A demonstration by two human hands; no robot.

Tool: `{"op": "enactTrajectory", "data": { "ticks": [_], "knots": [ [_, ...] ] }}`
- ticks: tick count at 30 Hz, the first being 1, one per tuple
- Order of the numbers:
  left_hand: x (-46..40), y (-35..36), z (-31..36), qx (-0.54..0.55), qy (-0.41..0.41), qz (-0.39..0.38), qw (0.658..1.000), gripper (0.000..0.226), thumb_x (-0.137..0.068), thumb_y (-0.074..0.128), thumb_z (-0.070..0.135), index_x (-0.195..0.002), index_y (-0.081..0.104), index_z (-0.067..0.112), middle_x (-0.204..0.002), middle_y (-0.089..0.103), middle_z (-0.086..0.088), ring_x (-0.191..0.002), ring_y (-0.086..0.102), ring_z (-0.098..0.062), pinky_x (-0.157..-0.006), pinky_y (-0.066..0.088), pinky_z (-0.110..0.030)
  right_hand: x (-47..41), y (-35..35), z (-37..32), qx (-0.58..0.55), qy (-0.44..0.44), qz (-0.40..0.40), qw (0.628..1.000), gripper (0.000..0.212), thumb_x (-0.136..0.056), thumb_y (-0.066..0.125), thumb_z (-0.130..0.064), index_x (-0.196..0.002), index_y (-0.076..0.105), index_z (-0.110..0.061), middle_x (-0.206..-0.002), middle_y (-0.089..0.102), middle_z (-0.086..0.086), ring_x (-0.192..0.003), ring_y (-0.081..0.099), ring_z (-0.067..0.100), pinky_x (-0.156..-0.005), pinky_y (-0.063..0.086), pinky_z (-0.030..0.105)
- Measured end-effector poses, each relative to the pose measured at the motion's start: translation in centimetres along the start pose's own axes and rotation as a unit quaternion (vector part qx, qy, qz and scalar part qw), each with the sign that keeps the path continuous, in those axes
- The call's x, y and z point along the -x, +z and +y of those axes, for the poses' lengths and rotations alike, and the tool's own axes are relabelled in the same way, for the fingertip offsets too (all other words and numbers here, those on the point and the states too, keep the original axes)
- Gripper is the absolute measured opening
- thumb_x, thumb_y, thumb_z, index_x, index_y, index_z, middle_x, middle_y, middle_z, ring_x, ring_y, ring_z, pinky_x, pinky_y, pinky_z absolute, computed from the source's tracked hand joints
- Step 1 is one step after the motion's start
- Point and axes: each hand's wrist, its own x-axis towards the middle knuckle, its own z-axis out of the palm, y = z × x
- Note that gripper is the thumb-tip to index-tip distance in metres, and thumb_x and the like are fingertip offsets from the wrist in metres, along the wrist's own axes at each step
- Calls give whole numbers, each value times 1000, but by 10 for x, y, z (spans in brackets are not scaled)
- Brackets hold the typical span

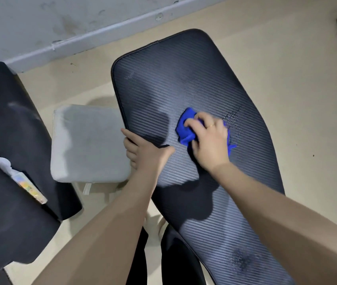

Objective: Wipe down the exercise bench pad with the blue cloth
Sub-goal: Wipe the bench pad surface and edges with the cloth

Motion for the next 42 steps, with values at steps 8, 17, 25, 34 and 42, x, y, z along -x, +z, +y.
{"op": "enactTrajectory", "data": {
  "ticks": [8,17,25,34,42],
  "knots": [
    [1,7,-2,-22,18,34,999,134,-64,79,32,-145,-27,15,-157,-10,-7,-142,10,-31,-115,12,-45,-14,-14,33,-19,-56,-33,998,51,-65,55,-4,-106,49,-34,-122,55,1,-96,43,29,-84,35,40],
    [1,10,2,-56,12,54,997,140,-61,82,43,-146,-25,13,-157,-10,-9,-141,12,-34,-115,16,-46,21,-9,28,21,-15,-31,999,45,-65,49,-9,-107,52,-27,-123,53,4,-97,42,29,-83,37,42],
    [-1,13,1,-45,15,71,996,140,-60,83,44,-146,-23,13,-157,-7,-10,-142,11,-34,-116,11,-46,-27,-22,57,16,-12,-7,1000,43,-66,35,-10,-100,55,-27,-120,58,0,-98,46,32,-89,36,44],
    [10,22,2,-9,17,99,995,132,-68,80,38,-146,-25,18,-158,-14,-10,-146,-3,-31,-117,2,-48,20,-24,49,-52,51,-42,996,49,-59,39,-1,-98,61,-21,-119,55,2,-97,44,32,-87,26,37],
    [47,63,30,-32,-37,64,997,135,-65,77,52,-145,-27,21,-155,-26,-13,-146,-17,-30,-117,-1,-47,-32,-54,87,47,-23,-91,995,42,-71,48,5,-103,60,-20,-126,52,1,-108,42,33,-91,29,40]
  ]
}}
